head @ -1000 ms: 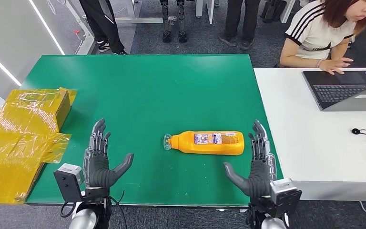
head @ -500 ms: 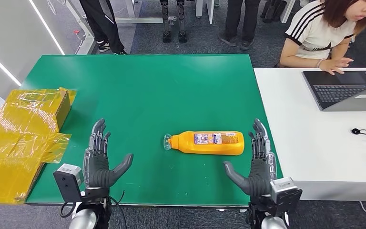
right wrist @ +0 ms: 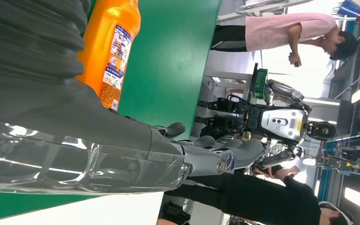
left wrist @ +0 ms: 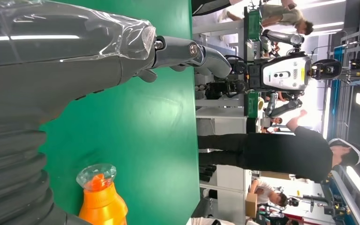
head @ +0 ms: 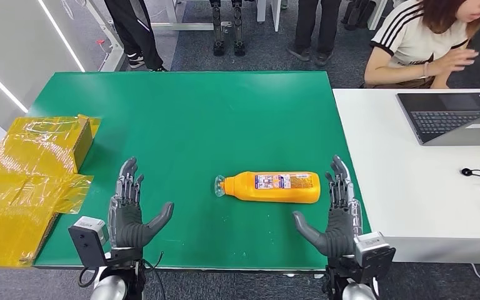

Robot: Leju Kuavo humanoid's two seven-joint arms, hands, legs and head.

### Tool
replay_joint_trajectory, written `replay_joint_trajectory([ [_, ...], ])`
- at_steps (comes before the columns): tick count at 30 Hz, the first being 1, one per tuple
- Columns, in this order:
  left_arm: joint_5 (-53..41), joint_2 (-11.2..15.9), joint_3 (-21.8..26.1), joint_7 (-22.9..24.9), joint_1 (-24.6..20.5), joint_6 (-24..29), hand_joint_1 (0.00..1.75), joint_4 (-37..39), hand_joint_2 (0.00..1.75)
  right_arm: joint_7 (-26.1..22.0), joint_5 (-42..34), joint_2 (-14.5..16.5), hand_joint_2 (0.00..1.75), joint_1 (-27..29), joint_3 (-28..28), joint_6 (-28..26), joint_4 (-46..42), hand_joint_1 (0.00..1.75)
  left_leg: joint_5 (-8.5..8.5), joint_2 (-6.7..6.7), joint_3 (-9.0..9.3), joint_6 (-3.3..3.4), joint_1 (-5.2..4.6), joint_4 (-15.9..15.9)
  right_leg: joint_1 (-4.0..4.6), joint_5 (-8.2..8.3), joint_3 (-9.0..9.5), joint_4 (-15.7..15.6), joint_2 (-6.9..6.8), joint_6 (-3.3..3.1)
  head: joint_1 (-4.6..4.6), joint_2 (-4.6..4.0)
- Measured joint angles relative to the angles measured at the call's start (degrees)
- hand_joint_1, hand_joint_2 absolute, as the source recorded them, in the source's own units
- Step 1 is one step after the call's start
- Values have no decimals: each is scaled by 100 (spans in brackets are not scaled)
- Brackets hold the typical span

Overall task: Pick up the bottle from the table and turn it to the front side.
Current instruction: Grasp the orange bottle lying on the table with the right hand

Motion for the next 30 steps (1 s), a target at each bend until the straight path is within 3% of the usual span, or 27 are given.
replay_joint_trajectory([
  [10,65,23,-1,-13,-14,-3,0,1,175,78,148,-1,175,25,33,-105,-4,0,0,0,0,0,0,0,0,0,-1,0,0,0,0,0],
  [18,-70,-88,-49,-17,-122,-148,0,48,175,769,1953,-161,175,-213,48,-486,164,0,0,2,1,0,-1,1,-1,1,0,-1,2,1,0,0],
  [23,-156,-162,-70,-38,-235,-366,0,191,175,1262,2532,-632,175,-889,54,-397,880,0,2,3,0,3,-2,7,-2,8,1,-1,4,3,1,0],
  [30,-82,-149,-84,-131,-500,-491,0,542,175,1836,2593,-1271,175,-2460,385,517,2592,0,17,5,3,8,-1,12,-2,21,2,1,8,4,0,0],
])
